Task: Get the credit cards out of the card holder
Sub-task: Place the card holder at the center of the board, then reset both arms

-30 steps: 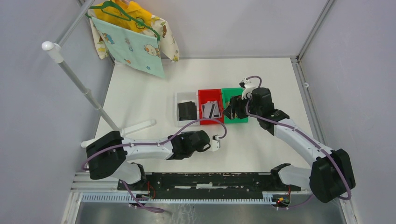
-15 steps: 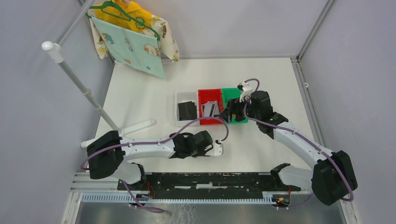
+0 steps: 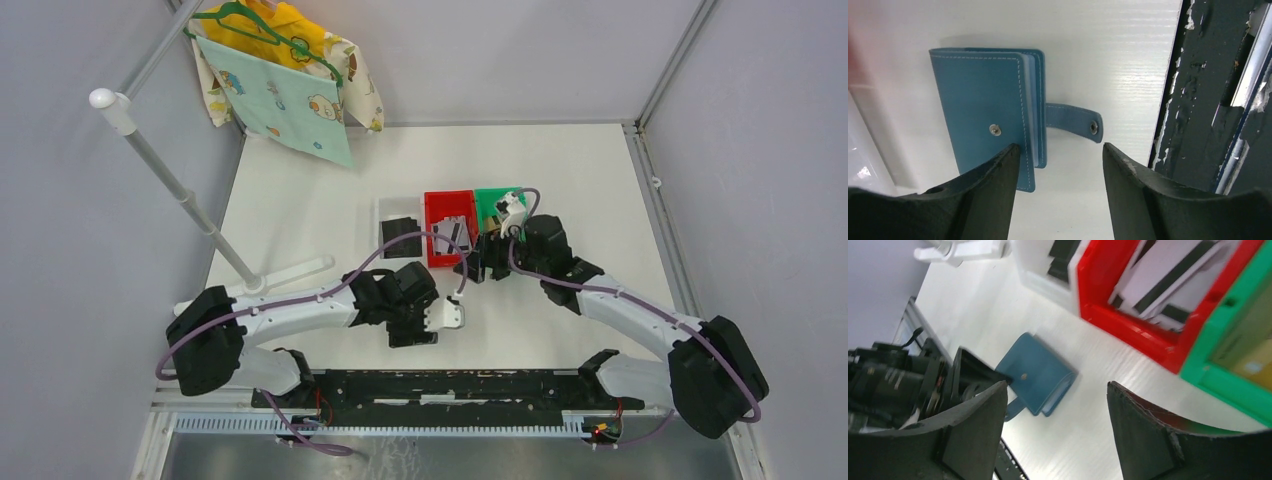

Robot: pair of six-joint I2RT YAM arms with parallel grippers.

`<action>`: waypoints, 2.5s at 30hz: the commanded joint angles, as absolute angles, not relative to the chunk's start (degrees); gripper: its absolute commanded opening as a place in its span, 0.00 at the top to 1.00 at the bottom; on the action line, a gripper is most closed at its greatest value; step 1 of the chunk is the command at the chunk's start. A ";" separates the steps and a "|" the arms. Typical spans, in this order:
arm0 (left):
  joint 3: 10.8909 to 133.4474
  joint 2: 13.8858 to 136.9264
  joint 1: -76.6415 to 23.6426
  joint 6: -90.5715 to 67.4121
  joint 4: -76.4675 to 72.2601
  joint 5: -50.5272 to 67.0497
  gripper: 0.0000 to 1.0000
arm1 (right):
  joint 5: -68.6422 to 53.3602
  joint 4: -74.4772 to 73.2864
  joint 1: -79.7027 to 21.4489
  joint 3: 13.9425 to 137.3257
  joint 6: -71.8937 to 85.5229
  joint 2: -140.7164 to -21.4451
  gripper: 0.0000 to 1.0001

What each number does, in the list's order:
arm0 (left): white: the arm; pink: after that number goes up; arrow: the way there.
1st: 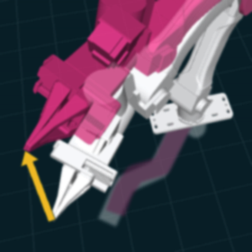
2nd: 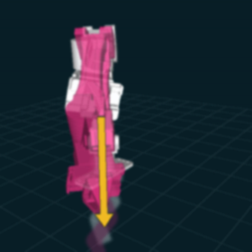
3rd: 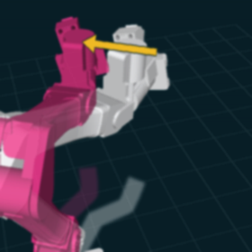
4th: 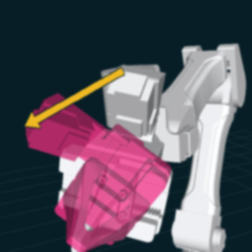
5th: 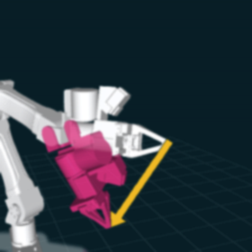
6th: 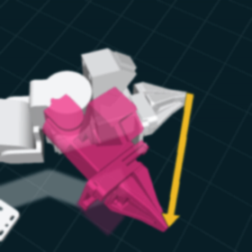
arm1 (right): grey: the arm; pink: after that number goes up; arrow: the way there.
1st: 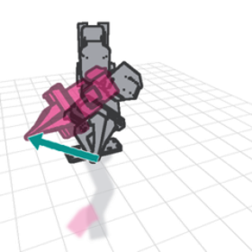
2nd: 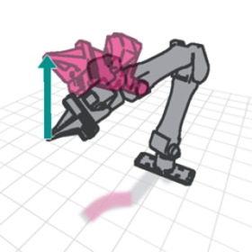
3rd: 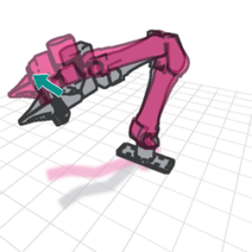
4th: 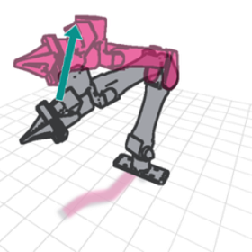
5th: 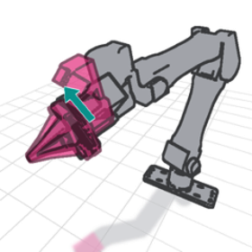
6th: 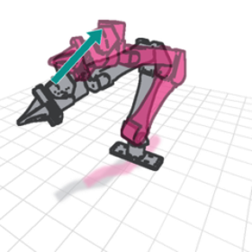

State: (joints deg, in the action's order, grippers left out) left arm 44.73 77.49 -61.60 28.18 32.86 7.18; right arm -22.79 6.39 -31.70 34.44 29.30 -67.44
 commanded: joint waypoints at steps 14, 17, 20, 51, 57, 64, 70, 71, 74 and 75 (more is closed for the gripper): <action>42.75 67.80 -39.53 31.79 34.49 27.39 0.38 | -25.18 37.67 -47.19 29.27 46.02 -85.96 0.50; 43.22 66.63 -39.17 32.14 36.17 28.09 0.40 | -24.68 36.90 -48.54 28.71 45.10 -86.84 0.52; 43.60 65.03 -37.83 32.31 37.14 27.87 0.40 | -21.81 30.24 -49.20 28.24 40.64 -86.08 0.54; 36.72 73.08 2.64 9.32 -13.08 18.21 0.03 | 41.82 9.01 -22.63 22.88 15.96 -44.69 0.02; 28.81 78.54 2.69 6.17 -31.11 16.46 0.02 | 54.91 31.59 -18.11 6.16 10.82 -41.62 0.02; 22.49 83.45 2.78 5.51 -46.09 12.83 0.01 | 57.64 43.18 -10.82 0.31 10.25 -50.76 0.02; 20.49 86.20 5.13 3.84 -53.65 13.47 0.00 | 49.10 60.81 -7.54 -6.27 5.13 -60.82 0.02; 19.91 85.95 5.15 4.09 -54.41 13.65 0.00 | 47.34 64.60 -7.51 -7.29 4.70 -62.12 0.02; 17.79 85.60 5.35 3.24 -58.28 12.79 0.00 | 42.54 73.53 -7.50 -9.08 0.55 -64.80 0.02; 17.32 85.76 5.81 2.42 -59.13 12.12 0.00 | 41.70 77.01 -7.48 -9.62 -1.71 -66.66 0.02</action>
State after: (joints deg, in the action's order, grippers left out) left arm 19.35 86.13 4.78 6.61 -49.04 13.76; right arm 48.34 58.15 -7.75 0.60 4.91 -63.64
